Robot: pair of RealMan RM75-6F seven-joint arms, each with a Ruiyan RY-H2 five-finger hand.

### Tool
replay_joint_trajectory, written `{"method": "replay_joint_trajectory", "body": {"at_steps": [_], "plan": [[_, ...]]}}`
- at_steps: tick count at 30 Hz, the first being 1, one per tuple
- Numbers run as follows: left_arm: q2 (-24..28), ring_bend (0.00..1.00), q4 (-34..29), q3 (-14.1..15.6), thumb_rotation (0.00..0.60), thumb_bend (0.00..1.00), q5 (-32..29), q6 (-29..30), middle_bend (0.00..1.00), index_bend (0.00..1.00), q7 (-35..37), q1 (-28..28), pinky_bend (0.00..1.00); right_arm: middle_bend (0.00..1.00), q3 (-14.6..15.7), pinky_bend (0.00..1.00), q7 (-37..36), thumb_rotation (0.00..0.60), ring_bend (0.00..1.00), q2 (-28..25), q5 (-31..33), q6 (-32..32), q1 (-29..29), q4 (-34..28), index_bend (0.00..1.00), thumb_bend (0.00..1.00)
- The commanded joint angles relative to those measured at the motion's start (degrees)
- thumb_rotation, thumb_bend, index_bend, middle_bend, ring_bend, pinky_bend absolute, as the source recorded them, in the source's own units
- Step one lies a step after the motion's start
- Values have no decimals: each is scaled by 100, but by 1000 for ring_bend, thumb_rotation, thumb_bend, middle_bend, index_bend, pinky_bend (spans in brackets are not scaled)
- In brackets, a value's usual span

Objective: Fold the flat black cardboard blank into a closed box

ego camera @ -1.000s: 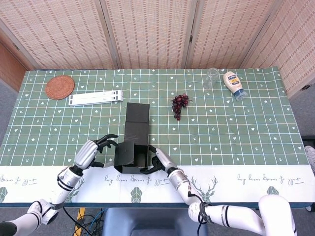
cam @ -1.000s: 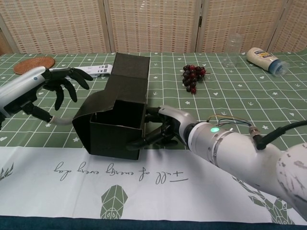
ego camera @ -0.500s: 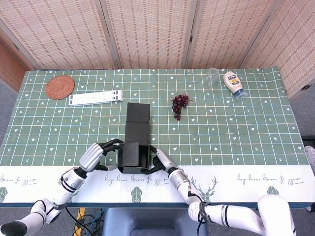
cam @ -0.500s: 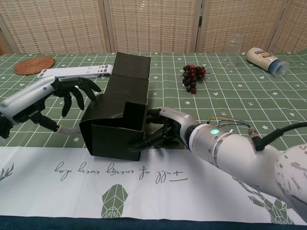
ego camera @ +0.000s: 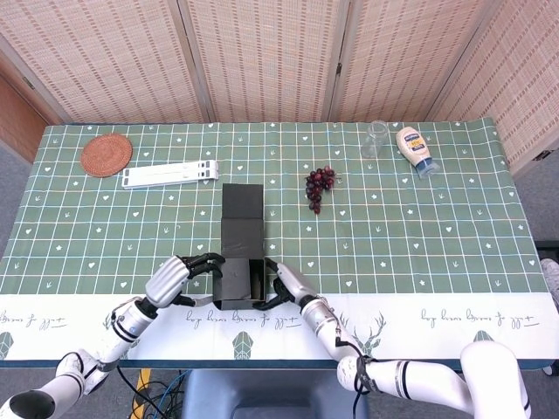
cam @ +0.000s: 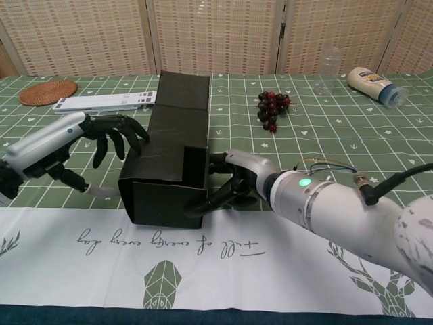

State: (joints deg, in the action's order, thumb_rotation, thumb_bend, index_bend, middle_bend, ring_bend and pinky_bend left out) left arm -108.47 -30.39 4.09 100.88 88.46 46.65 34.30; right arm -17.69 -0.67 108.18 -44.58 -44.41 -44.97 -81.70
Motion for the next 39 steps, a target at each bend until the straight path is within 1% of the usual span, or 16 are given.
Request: {"method": "replay_joint_trajectory", "body": {"at_steps": [1, 11, 14, 16, 20, 22, 27, 31, 34, 39], "plan": [[13, 458, 9, 25, 600, 134, 17, 18, 279, 399, -8, 19, 652, 376, 42, 1000, 141, 600, 844, -60, -113, 7, -81, -6, 331, 327], [30, 466, 32, 181, 600, 134, 83, 9, 293, 408, -109, 19, 653, 355, 166, 1000, 389, 600, 841, -191, -264, 106, -226, 42, 257, 346], [4, 469, 88, 226, 600, 134, 115, 6, 297, 412, -179, 33, 652, 343, 236, 1000, 411, 600, 841, -251, -282, 159, -223, 30, 232, 377], [-5, 470, 111, 246, 600, 134, 133, 10, 300, 415, -207, 49, 653, 334, 258, 1000, 406, 600, 840, -323, -290, 247, -237, 0, 202, 399], [-10, 479, 204, 313, 600, 135, 217, 49, 304, 419, -399, 103, 653, 295, 315, 1000, 434, 600, 830, -579, -252, 590, -342, -90, 59, 432], [-7, 481, 236, 360, 600, 134, 262, 52, 306, 431, -486, 123, 653, 271, 320, 1000, 394, 600, 824, -691, -211, 754, -389, -135, 10, 447], [-3, 493, 286, 434, 600, 135, 333, 97, 325, 459, -658, 146, 654, 225, 360, 1000, 364, 600, 810, -856, -293, 864, -451, -200, 0, 464], [-18, 524, 401, 479, 600, 134, 409, 216, 353, 487, -912, 176, 663, 222, 415, 1000, 306, 600, 809, -948, -308, 888, -456, -285, 0, 465], [-33, 559, 420, 484, 600, 135, 411, 273, 389, 527, -923, 175, 683, 222, 412, 1000, 253, 600, 809, -1017, -289, 873, -455, -362, 0, 465], [-85, 586, 524, 528, 600, 135, 446, 360, 438, 573, -955, 176, 685, 222, 428, 1000, 183, 600, 809, -1078, -327, 767, -432, -463, 0, 465]]}}
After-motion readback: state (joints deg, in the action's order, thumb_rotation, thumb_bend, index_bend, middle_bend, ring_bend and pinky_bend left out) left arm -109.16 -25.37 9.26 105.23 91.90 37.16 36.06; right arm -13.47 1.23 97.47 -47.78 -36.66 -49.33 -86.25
